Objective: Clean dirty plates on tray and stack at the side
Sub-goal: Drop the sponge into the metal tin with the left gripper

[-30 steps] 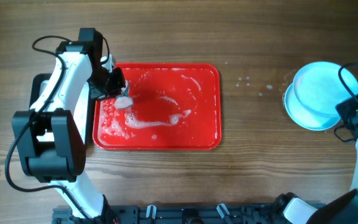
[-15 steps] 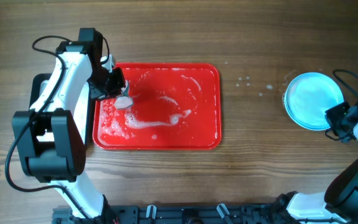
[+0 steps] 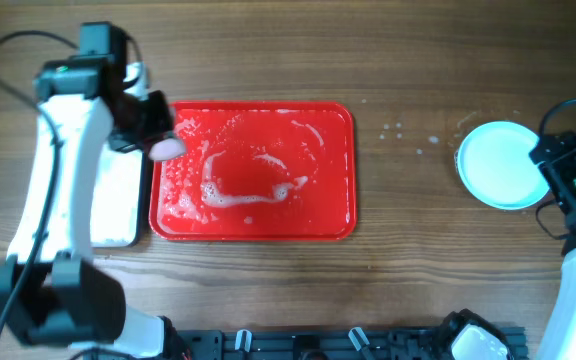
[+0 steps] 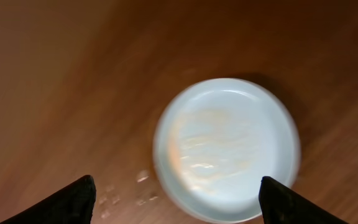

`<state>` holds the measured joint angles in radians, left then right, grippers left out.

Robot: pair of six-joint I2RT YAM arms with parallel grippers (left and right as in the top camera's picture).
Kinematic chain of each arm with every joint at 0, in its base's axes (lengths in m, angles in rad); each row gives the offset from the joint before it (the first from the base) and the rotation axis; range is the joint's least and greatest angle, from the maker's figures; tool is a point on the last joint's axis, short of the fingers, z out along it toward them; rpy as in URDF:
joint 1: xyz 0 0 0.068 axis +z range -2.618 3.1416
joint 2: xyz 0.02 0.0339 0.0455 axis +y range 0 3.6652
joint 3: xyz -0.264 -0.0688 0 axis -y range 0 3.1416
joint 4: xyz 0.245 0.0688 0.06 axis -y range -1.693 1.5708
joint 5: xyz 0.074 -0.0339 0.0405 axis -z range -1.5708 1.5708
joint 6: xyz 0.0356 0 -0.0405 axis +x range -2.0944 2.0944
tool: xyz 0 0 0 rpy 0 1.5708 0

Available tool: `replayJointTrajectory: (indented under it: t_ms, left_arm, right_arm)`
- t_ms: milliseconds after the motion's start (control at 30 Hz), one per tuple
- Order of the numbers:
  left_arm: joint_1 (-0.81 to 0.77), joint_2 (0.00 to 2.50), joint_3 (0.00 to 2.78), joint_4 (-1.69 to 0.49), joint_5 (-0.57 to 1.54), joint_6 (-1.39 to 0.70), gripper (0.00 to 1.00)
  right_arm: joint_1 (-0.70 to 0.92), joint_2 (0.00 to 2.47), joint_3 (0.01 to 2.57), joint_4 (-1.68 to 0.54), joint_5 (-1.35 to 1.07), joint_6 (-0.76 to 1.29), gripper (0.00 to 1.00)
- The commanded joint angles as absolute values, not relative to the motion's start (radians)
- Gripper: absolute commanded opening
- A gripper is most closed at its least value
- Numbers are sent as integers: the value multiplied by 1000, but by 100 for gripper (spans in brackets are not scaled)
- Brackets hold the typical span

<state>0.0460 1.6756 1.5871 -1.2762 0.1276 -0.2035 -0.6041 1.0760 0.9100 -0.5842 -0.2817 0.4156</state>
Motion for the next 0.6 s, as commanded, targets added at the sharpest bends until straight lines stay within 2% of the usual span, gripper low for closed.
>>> replayJointTrajectory:
  t_ms: [0, 133, 333, 400, 467, 567]
  left_arm:
    - [133, 1639, 1596, -1326, 19, -212, 4]
    - [236, 1640, 1527, -1254, 14, -218, 4]
    - [345, 1666, 1378, -1016, 2, -218, 5]
    - [351, 1676, 1348, -978, 2, -218, 15]
    - [351, 1680, 1343, -974, 2, -218, 38]
    - [351, 1681, 1343, -971, 2, -218, 57]
  right_arm:
    - [-512, 1028, 922, -624, -395, 382, 85]
    - [-344, 1040, 922, -635, -386, 389, 86]
    - [-112, 1123, 922, -618, -329, 394, 86]
    - [-62, 1146, 922, -616, -324, 396, 87]
    - [-35, 1159, 922, -614, -323, 396, 88]
    - [-30, 1159, 922, -616, -323, 394, 88]
